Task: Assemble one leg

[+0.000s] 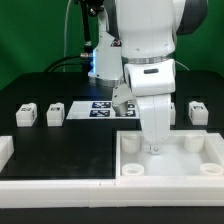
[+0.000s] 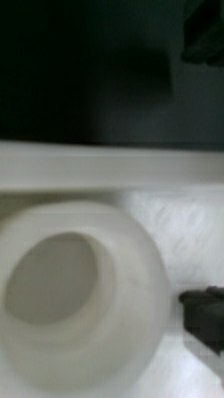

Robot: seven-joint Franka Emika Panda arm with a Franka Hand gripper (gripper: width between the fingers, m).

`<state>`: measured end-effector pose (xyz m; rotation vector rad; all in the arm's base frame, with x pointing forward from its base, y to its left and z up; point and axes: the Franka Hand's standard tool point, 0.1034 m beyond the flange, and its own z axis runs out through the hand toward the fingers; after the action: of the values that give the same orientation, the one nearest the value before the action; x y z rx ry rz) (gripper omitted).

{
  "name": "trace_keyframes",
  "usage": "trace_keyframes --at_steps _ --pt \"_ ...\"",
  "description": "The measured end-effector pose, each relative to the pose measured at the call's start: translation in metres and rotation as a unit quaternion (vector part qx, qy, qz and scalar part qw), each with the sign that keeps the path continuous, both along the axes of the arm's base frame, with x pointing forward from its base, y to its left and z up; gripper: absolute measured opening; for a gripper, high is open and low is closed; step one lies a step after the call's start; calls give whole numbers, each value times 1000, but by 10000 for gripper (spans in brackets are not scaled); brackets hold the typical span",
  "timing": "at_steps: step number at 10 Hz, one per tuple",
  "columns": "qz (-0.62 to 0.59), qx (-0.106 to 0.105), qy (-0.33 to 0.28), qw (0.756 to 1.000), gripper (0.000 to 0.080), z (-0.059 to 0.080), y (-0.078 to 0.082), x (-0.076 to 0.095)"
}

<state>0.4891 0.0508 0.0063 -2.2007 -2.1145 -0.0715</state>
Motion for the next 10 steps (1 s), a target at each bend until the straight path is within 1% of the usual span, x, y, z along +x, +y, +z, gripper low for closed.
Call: trace_keyframes --at_steps 1,5,6,7,9,10 --pt "0 0 0 1000 644 0 0 0" --pt "0 0 0 1000 649 0 0 0" --pt "-7 -2 -5 1000 649 8 -1 2" --pt "-33 -6 -12 999 649 23 2 2" --pt "-76 -13 -21 997 649 48 18 -5" --pt "-132 -13 -22 991 649 59 30 -9"
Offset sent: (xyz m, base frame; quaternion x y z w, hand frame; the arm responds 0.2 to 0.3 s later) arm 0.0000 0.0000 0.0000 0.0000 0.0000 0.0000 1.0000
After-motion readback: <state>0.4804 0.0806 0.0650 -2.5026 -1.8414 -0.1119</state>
